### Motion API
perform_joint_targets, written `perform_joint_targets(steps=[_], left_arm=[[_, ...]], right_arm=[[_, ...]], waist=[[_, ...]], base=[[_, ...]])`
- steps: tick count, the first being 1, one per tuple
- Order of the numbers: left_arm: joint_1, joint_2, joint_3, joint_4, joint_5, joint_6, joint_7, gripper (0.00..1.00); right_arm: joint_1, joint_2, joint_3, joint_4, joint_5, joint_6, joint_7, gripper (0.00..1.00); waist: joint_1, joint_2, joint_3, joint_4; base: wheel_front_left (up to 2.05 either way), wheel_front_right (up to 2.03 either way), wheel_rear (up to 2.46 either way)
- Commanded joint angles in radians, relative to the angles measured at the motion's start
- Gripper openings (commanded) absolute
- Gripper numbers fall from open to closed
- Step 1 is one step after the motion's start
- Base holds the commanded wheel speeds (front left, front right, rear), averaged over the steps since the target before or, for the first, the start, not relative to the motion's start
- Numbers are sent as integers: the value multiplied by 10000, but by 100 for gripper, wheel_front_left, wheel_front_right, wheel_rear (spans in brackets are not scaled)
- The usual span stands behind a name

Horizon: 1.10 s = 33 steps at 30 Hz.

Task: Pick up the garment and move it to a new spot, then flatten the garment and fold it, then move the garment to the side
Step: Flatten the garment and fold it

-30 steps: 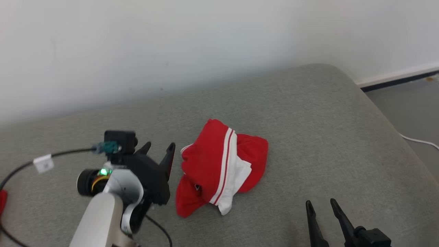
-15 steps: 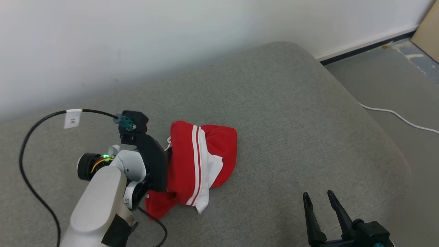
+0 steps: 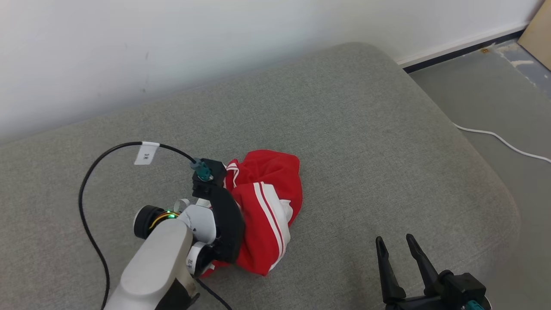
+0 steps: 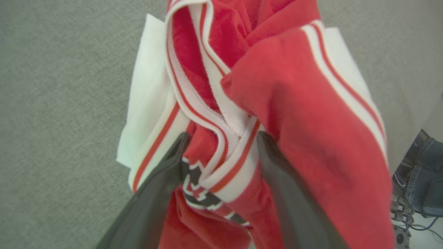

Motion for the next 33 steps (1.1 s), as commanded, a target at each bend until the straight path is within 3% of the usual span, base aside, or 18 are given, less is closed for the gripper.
perform_joint_targets(steps=[1,2,3,8,16,19,23,28,33], left_arm=[[-60,-34,-101,33,-102,-5,44,65],[-64,-37,-240,34,-111,-5,80,44],[-81,-40,-382,-24,-136,-5,43,0],[-415,1,-710,-462,-116,-6,-1301,0],[-1666,-317,-780,-930,90,54,-5077,0],[-2193,-358,-949,-1272,-387,80,-6507,0],[-2619,-350,-1499,-1843,-1750,495,-8023,0],[-2157,-336,-2359,-1147,-2831,947,-8117,0],[-1365,-345,-2737,156,-3503,984,-7919,0]], right_arm=[[-42,18,26,6,58,-22,-6,100],[-42,18,30,10,64,-22,-6,100],[-43,18,29,18,66,-22,-6,100],[-45,18,48,79,14,-22,-6,100],[-17,18,207,175,-30,-22,-6,100],[5,18,245,207,-67,-22,-6,100],[28,17,233,218,-105,-22,-6,100],[65,18,127,130,-55,-22,-5,100],[-19,21,168,70,60,-22,-5,100]], waist=[[0,-1,-6,14],[0,-1,-17,24],[0,-1,-27,36],[0,-1,-162,113],[0,-1,-432,168],[0,-1,-519,170],[0,-1,-587,216],[0,-1,-532,537],[0,-1,-331,939]], base=[[0,0,0],[0,0,0],[0,0,0],[0,0,0],[0,0,0],[0,0,0],[0,0,0],[0,0,0],[0,0,0]])
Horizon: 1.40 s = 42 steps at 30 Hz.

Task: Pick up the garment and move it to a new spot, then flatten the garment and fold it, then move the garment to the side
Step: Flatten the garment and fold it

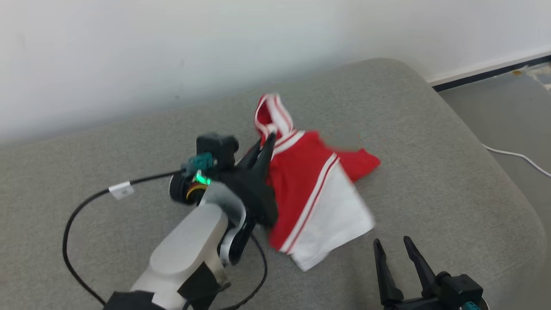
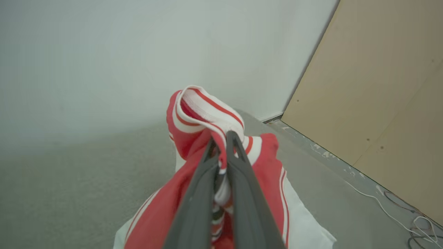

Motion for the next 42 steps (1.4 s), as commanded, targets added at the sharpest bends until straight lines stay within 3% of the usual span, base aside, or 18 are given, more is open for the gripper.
perform_joint_targets(steps=[1,3,4,5,6,14,16,20,28,34,42], left_arm=[[190,19,-45,311,-47,21,9,0],[465,32,-183,1304,-32,61,20,0],[473,65,-179,1566,8,111,-61,24],[473,121,-202,1863,85,169,-148,76],[460,179,-202,2165,147,288,-233,100],[24,528,-57,3277,570,1102,-981,100],[-117,488,-110,3151,708,1074,-1106,100],[-359,268,-587,2443,1130,583,-1167,100],[148,10,-2395,675,908,-462,649,100],[637,21,-3696,159,646,-280,2010,100],[702,13,-4513,1258,902,345,2661,100]], right_arm=[[-78,23,52,-41,88,-22,-5,100],[-192,20,101,-73,148,-22,-5,100],[-227,20,121,-66,180,-22,-5,100],[-256,20,129,-66,205,-22,-5,100],[-279,20,145,-62,222,-22,-5,100],[-286,19,146,-33,238,-22,-5,100],[-247,20,87,-22,223,-22,-5,100],[-158,19,-34,-14,152,-22,-5,100],[-218,19,125,-4,233,-22,-5,100],[-346,20,175,-36,365,-22,-5,100],[-454,24,166,-96,531,-22,-5,100]], waist=[[0,-1,190,249],[0,-1,326,396],[0,-1,356,422],[0,-1,386,447],[0,-1,403,461],[0,-1,419,482],[0,-1,401,503],[0,-1,349,569],[0,-1,341,248],[0,-1,596,-440],[0,-1,983,-1115]], base=[[0,0,0],[0,0,0],[0,0,0],[0,0,0],[0,0,0],[0,0,0],[0,0,0],[0,0,0],[0,0,0],[0,0,0],[0,0,0]])
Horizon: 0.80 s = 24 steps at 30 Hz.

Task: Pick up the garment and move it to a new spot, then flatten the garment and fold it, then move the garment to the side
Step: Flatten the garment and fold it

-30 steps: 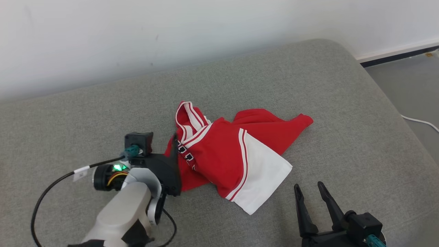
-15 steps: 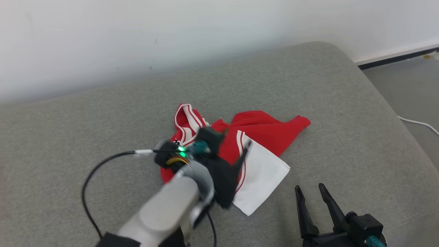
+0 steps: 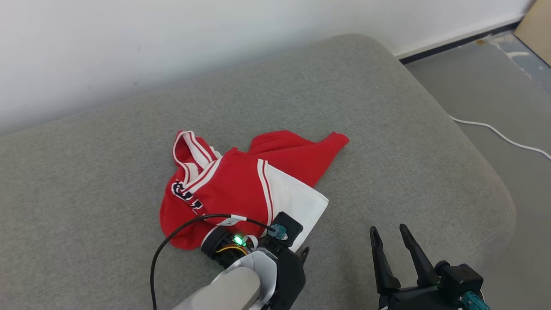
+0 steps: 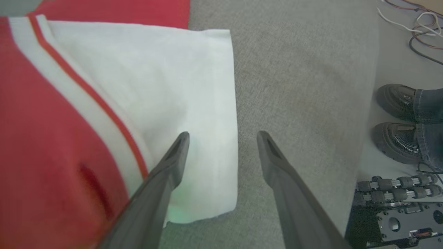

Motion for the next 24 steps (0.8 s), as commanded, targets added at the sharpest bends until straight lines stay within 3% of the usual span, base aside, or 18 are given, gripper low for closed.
perform_joint_targets(steps=[1,10,11,12,18,24], left_arm=[[79,8,-83,255,100,124,78,100],[7,38,-404,1113,6,430,71,100],[-19,51,-441,1127,21,470,24,43],[-10,51,-444,1098,-37,484,-67,0],[-249,8,-265,652,-455,560,-926,0],[-304,12,801,-567,-1459,754,-2736,0]], right_arm=[[-67,24,24,-37,68,-22,-5,100],[-112,24,51,-88,69,-22,-5,100],[-116,25,63,-93,50,-22,-5,100],[-112,24,56,-98,35,-22,-5,100],[-18,24,-15,-60,-50,-22,-5,100],[102,21,-98,-38,-194,-22,-5,100]], waist=[[0,-1,284,-305],[0,-1,403,-296],[0,-1,403,-260],[0,-1,399,-224],[0,-1,259,190],[0,-1,3,867]], base=[[0,0,0],[0,0,0],[0,0,0],[0,0,0],[0,0,0],[0,0,0]])
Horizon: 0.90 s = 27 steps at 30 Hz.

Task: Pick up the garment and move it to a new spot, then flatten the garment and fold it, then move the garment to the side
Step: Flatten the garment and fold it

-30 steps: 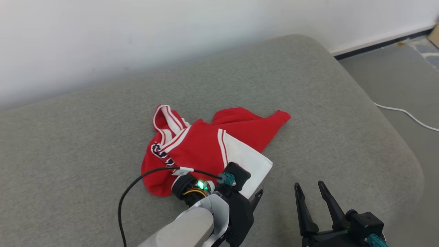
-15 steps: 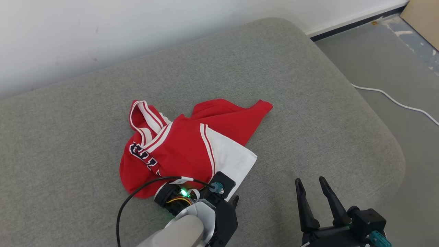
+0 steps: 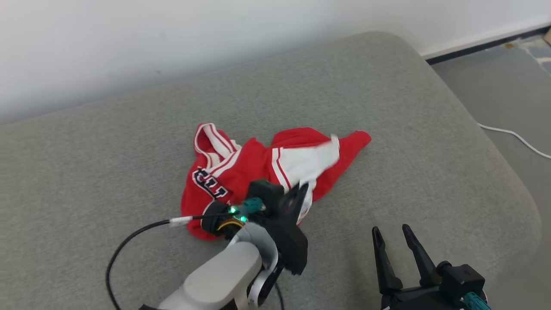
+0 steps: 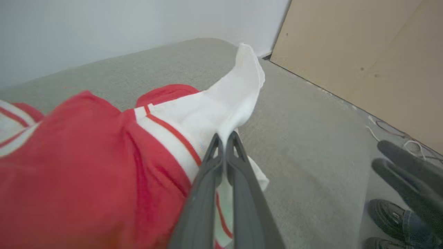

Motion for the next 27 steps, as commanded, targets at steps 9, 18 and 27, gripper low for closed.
perform_joint_targets(steps=[9,18,27], left_arm=[[2196,1035,3463,-3526,-747,477,-1028,0],[5964,1452,6350,-5512,-299,1227,-1032,0],[7629,256,8164,-5255,436,1737,-1034,0]], right_arm=[[315,19,-253,-70,-249,-22,-5,100],[226,16,-314,-100,-283,-22,-5,100],[145,19,-214,-32,-358,-22,-5,100]], waist=[[0,-1,-486,1397],[0,-1,-422,2227],[0,-1,-497,2550]], base=[[0,0,0],[0,0,0],[0,0,0]])
